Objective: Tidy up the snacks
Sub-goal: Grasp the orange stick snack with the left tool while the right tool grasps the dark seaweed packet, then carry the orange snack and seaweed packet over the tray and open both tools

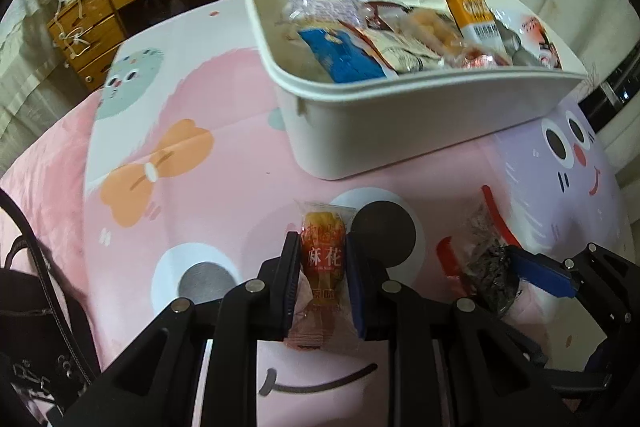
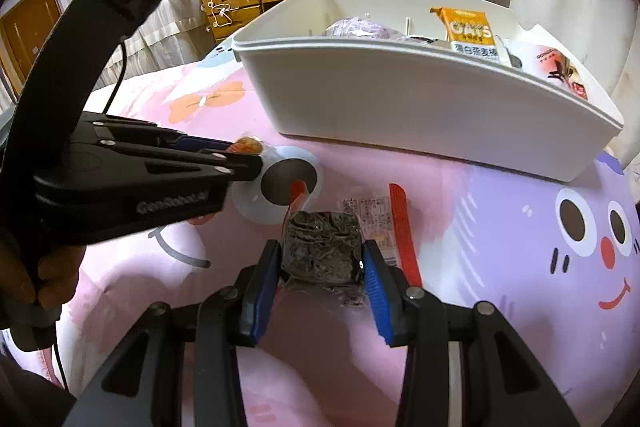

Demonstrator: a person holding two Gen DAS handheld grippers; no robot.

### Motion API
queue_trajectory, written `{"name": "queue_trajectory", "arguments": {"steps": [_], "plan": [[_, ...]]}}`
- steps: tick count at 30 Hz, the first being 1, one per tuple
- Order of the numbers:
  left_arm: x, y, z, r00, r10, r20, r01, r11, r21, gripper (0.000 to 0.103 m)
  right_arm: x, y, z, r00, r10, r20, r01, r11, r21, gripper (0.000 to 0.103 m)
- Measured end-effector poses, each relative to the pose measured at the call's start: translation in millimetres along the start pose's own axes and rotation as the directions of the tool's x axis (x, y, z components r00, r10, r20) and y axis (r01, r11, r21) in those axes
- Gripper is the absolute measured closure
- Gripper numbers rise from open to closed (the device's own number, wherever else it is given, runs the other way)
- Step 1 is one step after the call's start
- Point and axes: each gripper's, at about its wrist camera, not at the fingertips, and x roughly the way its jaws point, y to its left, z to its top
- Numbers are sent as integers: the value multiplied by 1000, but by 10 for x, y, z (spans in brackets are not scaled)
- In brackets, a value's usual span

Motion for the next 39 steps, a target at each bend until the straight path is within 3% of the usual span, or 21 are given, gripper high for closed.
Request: {"name": "queue_trajectory", "arguments": {"steps": [10, 23, 30, 39], "plan": [[-489, 221, 51, 999, 18, 30, -15, 996, -93, 83, -328, -76, 203, 995, 94, 26, -93, 994, -50, 62], [-998, 439, 560, 985, 38, 167, -20, 994, -107, 83, -708, 92, 809, 961, 207, 185, -192, 977, -98, 61], [-1034, 433, 948, 972, 16, 234, 13, 993, -120, 83, -670, 7, 1172, 951, 138, 276, -118, 989, -87, 61], [-971, 202, 1418, 945, -81, 317, 115, 989, -90, 83, -611, -314, 1483, 936, 1, 351, 1, 1000, -5, 60]]}}
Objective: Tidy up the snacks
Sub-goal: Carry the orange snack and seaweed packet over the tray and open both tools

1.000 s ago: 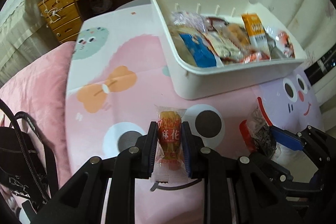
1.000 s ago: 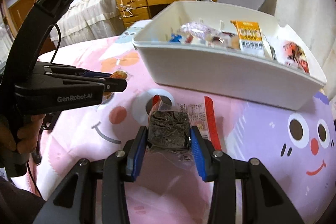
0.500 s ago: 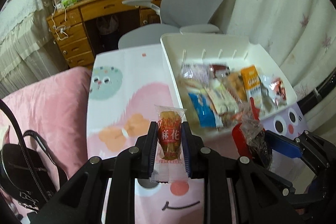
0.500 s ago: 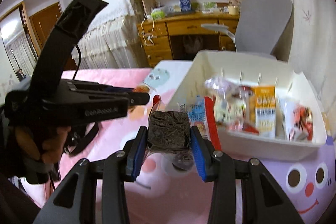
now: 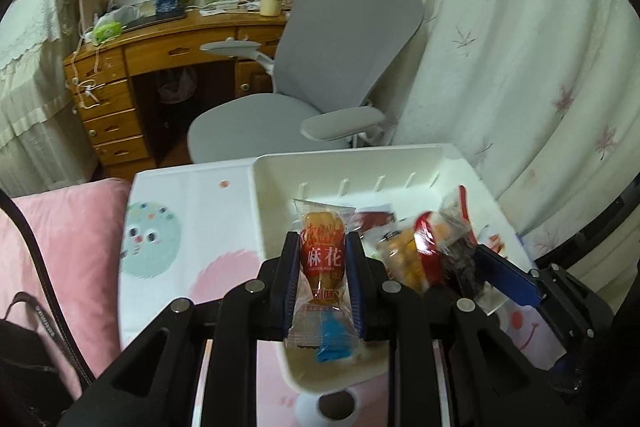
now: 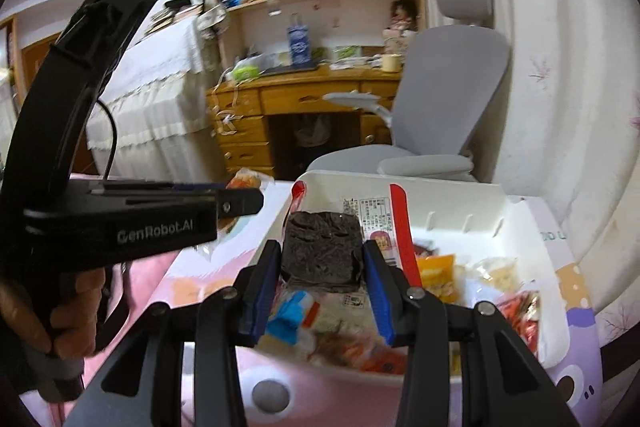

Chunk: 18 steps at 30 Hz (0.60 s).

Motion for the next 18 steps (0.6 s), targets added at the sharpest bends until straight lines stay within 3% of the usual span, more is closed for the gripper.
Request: {"name": "queue_trajectory", "arguments": {"steps": [3, 8, 13, 18], "plan": [[85, -84, 27, 1000, -18, -4, 18, 1000, 1, 80, 33, -49, 44, 999, -31, 14, 31, 999, -9, 58], [179, -107, 11, 1000, -12, -24, 12, 999, -35, 48, 45, -79, 4, 999, -54, -6, 54, 998, -16, 54], [185, -112, -68, 999, -4, -34, 2, 998, -59, 35, 8, -169, -125, 998, -49, -40, 49, 999, 9, 43], [144, -167, -256, 993, 82, -86, -87, 995, -52, 28, -32, -311, -299, 995, -40, -94, 45, 998, 50, 36]]}}
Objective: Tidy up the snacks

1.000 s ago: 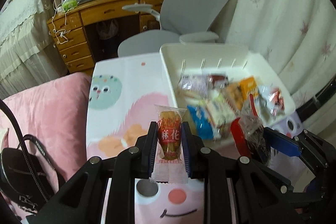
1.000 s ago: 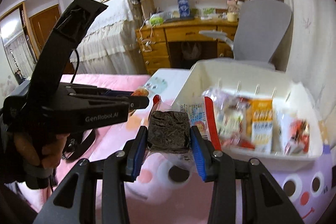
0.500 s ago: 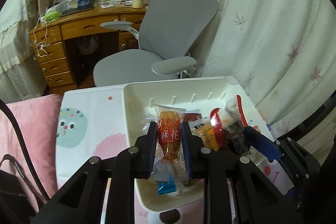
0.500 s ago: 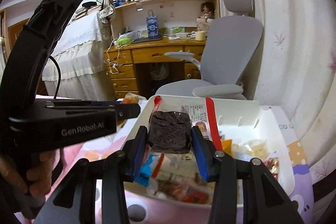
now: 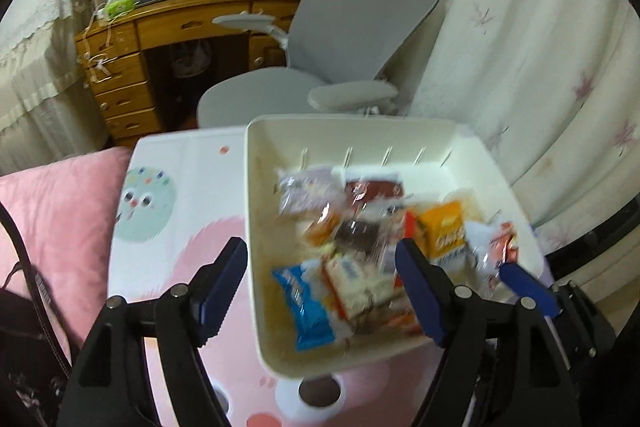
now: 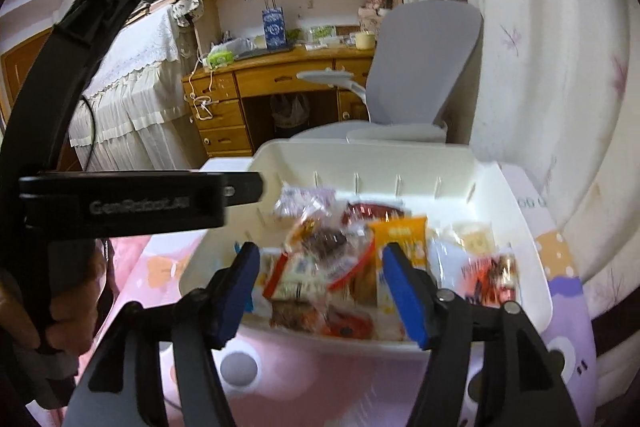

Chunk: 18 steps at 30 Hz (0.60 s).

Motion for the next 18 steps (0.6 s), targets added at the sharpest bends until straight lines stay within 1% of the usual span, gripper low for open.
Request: {"name": "queue_trajectory", "arguments": {"steps": [2, 4, 7, 10, 12, 13, 15, 18], "plan": [[-44, -6, -114, 1000, 16, -2, -16, 1000, -23, 25, -36, -79, -78, 1000, 16, -12, -16, 1000, 22, 33], [-89, -30, -224, 999, 33, -11, -34, 999, -42, 24, -79, -156, -147, 999, 28, -21, -27, 999, 40, 31], [-206, -131, -451, 995, 92, -48, -94, 994, -48, 24, -184, -307, -255, 997, 50, -50, -46, 996, 74, 26], [-332, -238, -675, 987, 130, -95, -135, 990, -51, 23, -366, -465, -383, 996, 57, -74, -49, 993, 104, 16], [-447, -360, -851, 978, 156, -140, -162, 986, -35, 23, -513, -553, -477, 993, 9, -114, 3, 995, 104, 11], [-504, -421, -926, 973, 171, -158, -177, 984, -24, 23, -604, -598, -529, 991, -2, -136, 16, 994, 105, 9], [-674, -573, -1094, 961, 199, -194, -203, 979, -1, 23, -764, -693, -620, 984, 5, -179, 18, 992, 124, 2], [-906, -787, -1286, 948, 201, -245, -202, 979, 22, 22, -1046, -839, -741, 973, 15, -230, 20, 989, 148, 0]]}}
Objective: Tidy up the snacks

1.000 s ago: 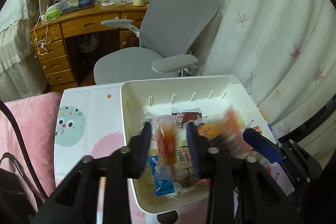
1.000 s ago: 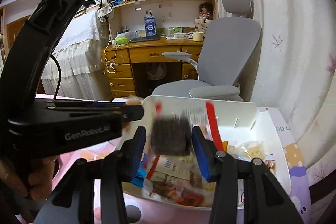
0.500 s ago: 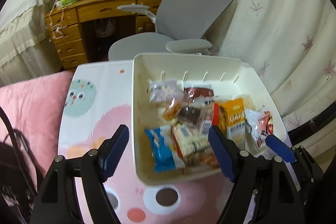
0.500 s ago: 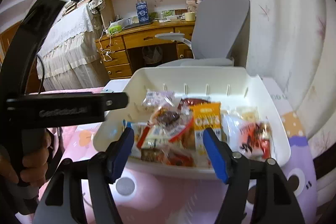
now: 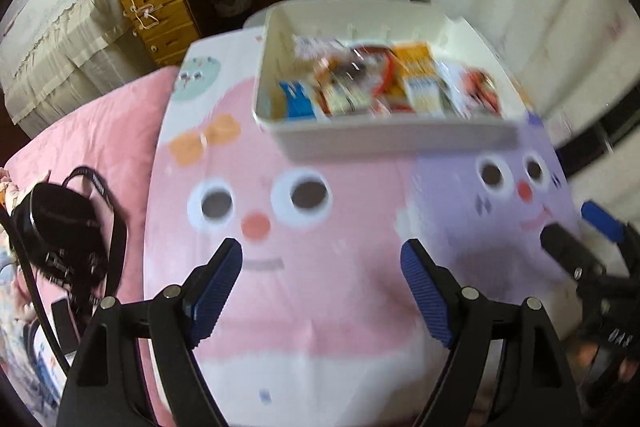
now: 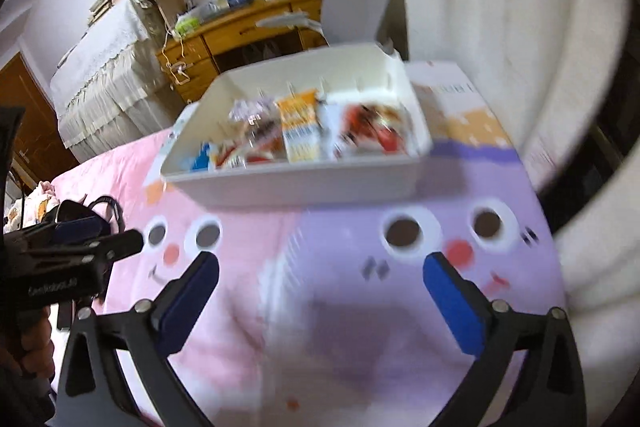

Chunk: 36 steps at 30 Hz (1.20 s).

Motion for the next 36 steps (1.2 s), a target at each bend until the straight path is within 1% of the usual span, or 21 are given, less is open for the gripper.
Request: {"name": "queue_trajectory", "arguments": {"steps": [2, 5, 7, 9, 11, 13, 16, 19, 21, 22, 25, 27, 29, 32, 36], "plan": [[-178, -122, -131, 1000, -9, -20, 9, 1000, 15, 22, -216, -75, -98, 1000, -11, -22, 10, 1000, -16, 0], [-434, -275, -181, 999, -46, -23, 47, 999, 24, 22, -498, -133, -175, 999, -27, -39, 25, 999, -38, 0], [-657, -369, -156, 996, -88, 6, 88, 996, 14, 21, -727, -177, -214, 999, -17, -38, 15, 999, -43, 0], [-914, -472, -106, 991, -115, 61, 114, 993, 27, 18, -973, -194, -218, 1000, -7, -23, 5, 998, -63, 0], [-1172, -559, -72, 985, -108, 137, 102, 993, 56, 11, -1169, -185, -204, 1000, 3, -2, -3, 996, -88, 0], [-1368, -625, -50, 975, -110, 191, 98, 993, 69, 7, -1367, -169, -175, 999, 31, 11, -30, 995, -95, 0], [-1580, -704, -63, 964, -123, 236, 107, 991, 79, 6, -1576, -149, -141, 998, 65, 15, -64, 995, -81, 0], [-1693, -796, -161, 959, -129, 252, 110, 990, 90, 5, -1712, -59, -117, 997, 77, 4, -76, 991, -115, 0], [-1713, -807, -228, 962, -110, 249, 96, 993, 68, 5, -1765, -2, -131, 997, 77, 0, -76, 988, -135, 0], [-1714, -809, -264, 966, -93, 242, 83, 995, 52, 4, -1766, 8, -142, 997, 81, -15, -82, 987, -136, 0], [-1699, -766, -329, 972, -40, 233, 36, 999, 23, 4, -1710, -34, -198, 990, 116, -75, -123, 988, -94, 0], [-1734, -731, -373, 969, -37, 243, 37, 999, 3, 4, -1688, -72, -212, 988, 119, -97, -126, 990, -69, 0], [-1749, -700, -406, 968, -15, 252, 22, 999, -26, 4, -1696, -100, -212, 989, 112, -96, -118, 991, -57, 0], [-1771, -695, -446, 965, 20, 263, -8, 999, -48, 2, -1712, -101, -211, 994, 78, -77, -82, 995, -51, 0], [-1763, -681, -480, 964, 43, 263, -22, 996, -83, 1, -1741, -23, -224, 998, 54, -43, -57, 994, -90, 0]]}}
